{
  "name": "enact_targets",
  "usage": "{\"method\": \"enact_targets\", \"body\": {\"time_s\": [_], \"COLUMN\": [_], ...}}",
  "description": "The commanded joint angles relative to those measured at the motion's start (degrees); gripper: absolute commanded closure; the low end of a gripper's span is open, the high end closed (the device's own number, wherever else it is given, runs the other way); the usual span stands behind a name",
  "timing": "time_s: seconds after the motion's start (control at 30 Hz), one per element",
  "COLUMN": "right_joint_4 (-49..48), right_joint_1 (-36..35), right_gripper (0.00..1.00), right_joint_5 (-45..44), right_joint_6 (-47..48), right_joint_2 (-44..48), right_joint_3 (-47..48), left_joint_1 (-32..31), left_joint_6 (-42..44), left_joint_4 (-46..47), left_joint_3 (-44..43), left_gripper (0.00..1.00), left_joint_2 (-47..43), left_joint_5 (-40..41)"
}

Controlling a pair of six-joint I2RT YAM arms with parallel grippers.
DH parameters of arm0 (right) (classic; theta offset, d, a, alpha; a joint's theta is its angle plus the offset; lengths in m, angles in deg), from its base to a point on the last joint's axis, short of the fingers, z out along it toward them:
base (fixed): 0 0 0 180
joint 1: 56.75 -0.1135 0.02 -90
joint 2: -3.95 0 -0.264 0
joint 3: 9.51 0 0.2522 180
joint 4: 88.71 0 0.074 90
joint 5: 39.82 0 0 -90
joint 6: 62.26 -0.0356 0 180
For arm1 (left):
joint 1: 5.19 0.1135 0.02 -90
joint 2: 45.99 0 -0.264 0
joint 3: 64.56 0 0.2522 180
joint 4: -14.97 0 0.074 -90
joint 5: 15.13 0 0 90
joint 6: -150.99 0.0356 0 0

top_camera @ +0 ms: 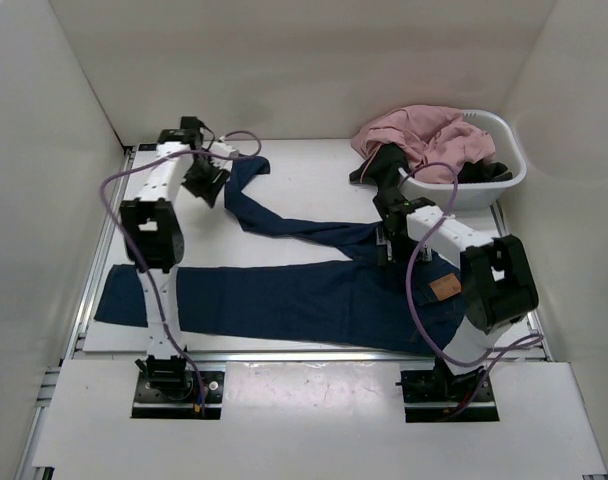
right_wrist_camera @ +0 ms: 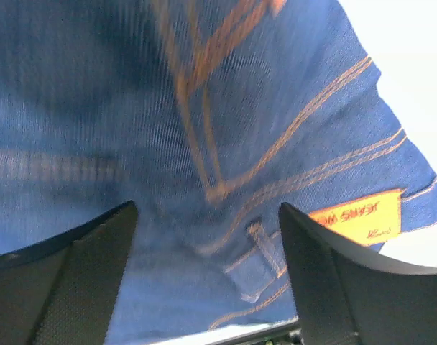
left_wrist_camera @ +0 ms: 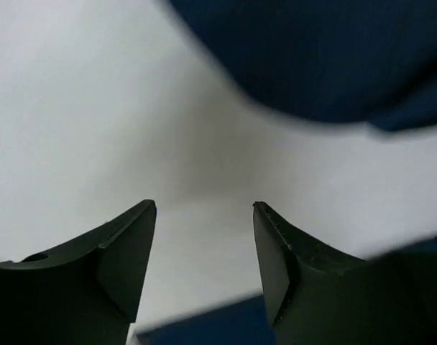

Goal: Fold and stack the trousers
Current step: Flatten the trousers out

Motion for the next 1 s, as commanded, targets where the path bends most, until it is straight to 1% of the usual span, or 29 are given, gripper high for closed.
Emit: {"method": "enact_targets", "body": {"time_s": [0.0,0.03,0.07,0.13,0.17,0.2,0.23,0.27,0.33,0.37,0.4,0.47,0.5,0.57,0.63,0.7,0.77,0.8,0.83,0.9,0.97], "right_joint_4": [-0.3,0.8,1.4,1.4,2.5,3.6,4.9,7.3,9.4,10.9,11.0,11.6,10.7,9.9,10.5,11.1,10.3,9.6,9.0,8.4,8.4], "right_joint_1": [0.2,0.2,0.7,1.3,1.3,1.3,1.3,1.3,1.3,1.8,1.8,1.8,1.8,1.8,1.8,1.8,2.4,2.9,2.9,2.9,2.9], "right_gripper": [0.21,0.28,0.45,0.66,0.84,0.92,0.98,1.0,1.0,1.0,1.0,1.0,1.0,1.0,1.0,1.0,1.0,1.0,1.0,1.0,1.0], "right_joint_5": [-7.6,-8.6,-10.4,-11.0,-11.9,-12.6,-13.2,-13.8,-14.4,-14.9,-14.9,-13.7,-12.6,-9.0,-8.5,-9.1,-9.1,-8.0,-7.4,-6.8,-6.8], "right_joint_6": [-3.0,-4.1,-5.2,-6.7,-7.3,-8.1,-8.2,-8.2,-8.2,-8.2,-7.5,-5.6,-4.4,-0.5,0.2,0.2,0.2,0.2,0.2,-0.4,-0.9], "right_joint_2": [-2.7,-3.3,-3.9,-4.6,-4.6,-4.6,-4.6,-4.6,-3.0,-1.3,-0.1,3.6,5.0,8.8,12.0,14.1,17.0,17.7,18.2,18.2,18.2], "right_joint_3": [4.5,5.1,5.1,5.6,6.1,7.5,8.5,9.4,11.0,11.5,12.0,12.0,10.4,9.0,8.2,7.1,4.7,3.8,3.1,2.6,2.6], "left_joint_1": [0.3,-0.4,-1.0,-2.8,-3.4,-3.9,-4.7,-4.7,-5.2,-5.8,-5.8,-7.2,-7.2,-9.3,-10.1,-10.1,-8.1,-6.0,-5.4,-5.4,-6.2], "left_joint_6": [-9.2,-9.9,-9.9,-10.4,-10.4,-10.4,-11.0,-11.1,-11.1,-10.4,-9.7,-8.3,-8.3,-7.7,-7.7,-10.7,-14.5,-18.7,-19.9,-18.4,-17.7], "left_joint_4": [-0.4,0.7,1.8,5.6,7.2,10.7,10.8,13.6,16.6,18.0,20.4,22.1,22.1,22.6,22.6,23.2,23.8,25.2,25.2,25.2,25.2], "left_joint_3": [-9.3,-10.2,-10.2,-9.3,-8.5,-6.7,-5.8,-4.9,-2.5,1.1,2.7,5.0,5.0,3.9,2.0,-0.2,-1.4,-1.4,-1.4,-1.9,-1.3], "left_gripper": [0.32,0.31,0.31,0.29,0.29,0.29,0.29,0.29,0.29,0.28,0.24,0.22,0.17,0.17,0.17,0.17,0.17,0.17,0.17,0.17,0.17], "left_joint_2": [6.6,8.4,9.1,9.7,10.3,10.3,9.8,9.0,7.8,6.3,5.6,5.1,5.7,6.2,6.9,6.3,4.9,4.4,3.8,3.8,3.8], "left_joint_5": [-12.1,-14.1,-15.6,-18.8,-19.4,-19.4,-19.4,-19.4,-16.3,-16.3,-15.8,-15.2,-15.2,-13.8,-13.8,-14.3,-18.2,-26.5,-30.1,-34.2,-34.9]}}
